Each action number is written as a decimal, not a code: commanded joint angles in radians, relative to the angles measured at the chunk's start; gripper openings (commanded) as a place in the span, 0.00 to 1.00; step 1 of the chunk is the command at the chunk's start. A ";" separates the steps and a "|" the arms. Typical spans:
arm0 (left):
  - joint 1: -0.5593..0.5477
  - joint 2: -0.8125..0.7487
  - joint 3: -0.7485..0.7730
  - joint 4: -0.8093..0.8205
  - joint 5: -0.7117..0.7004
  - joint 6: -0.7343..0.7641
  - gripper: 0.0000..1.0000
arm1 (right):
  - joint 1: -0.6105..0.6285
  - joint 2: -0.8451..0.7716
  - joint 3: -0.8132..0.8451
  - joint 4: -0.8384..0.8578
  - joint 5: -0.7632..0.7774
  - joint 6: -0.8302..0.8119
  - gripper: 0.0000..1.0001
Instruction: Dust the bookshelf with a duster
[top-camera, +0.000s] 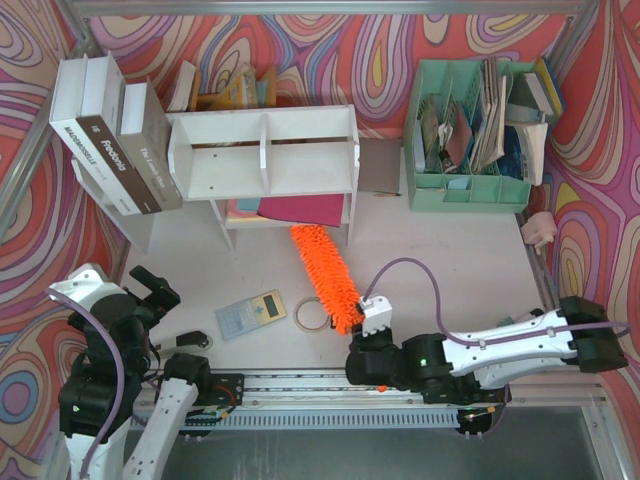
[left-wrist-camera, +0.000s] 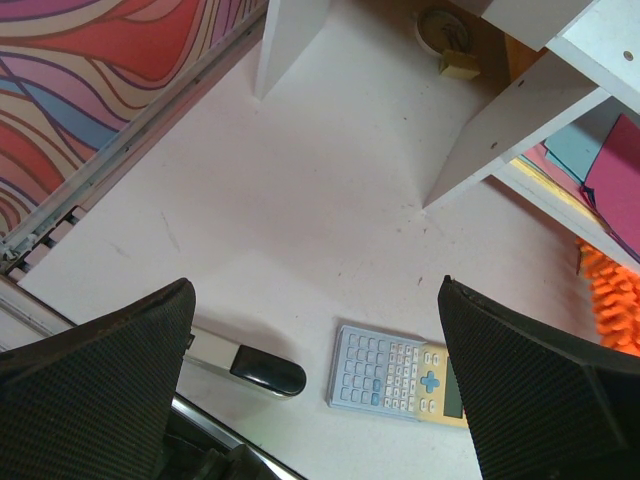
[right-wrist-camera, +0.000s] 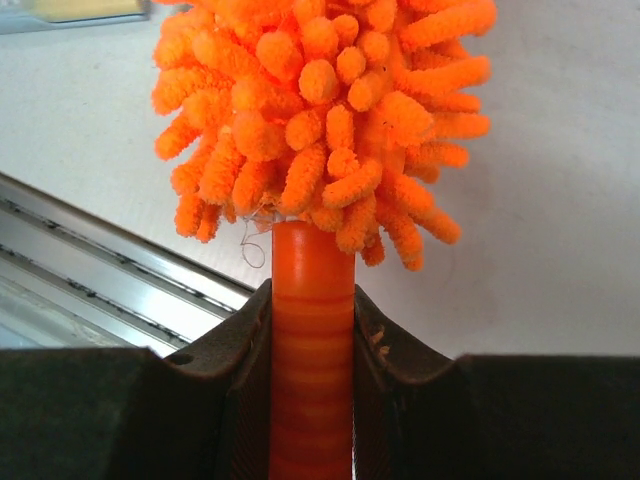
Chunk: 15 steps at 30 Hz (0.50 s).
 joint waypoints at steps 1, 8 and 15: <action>0.008 0.003 -0.014 0.012 -0.001 0.013 0.98 | -0.001 -0.079 -0.020 -0.166 0.127 0.146 0.00; 0.008 -0.002 -0.014 0.013 0.001 0.014 0.98 | -0.001 0.031 0.027 0.065 0.090 0.001 0.00; 0.008 0.005 -0.014 0.012 0.004 0.014 0.98 | -0.001 0.134 0.088 0.080 0.092 -0.021 0.00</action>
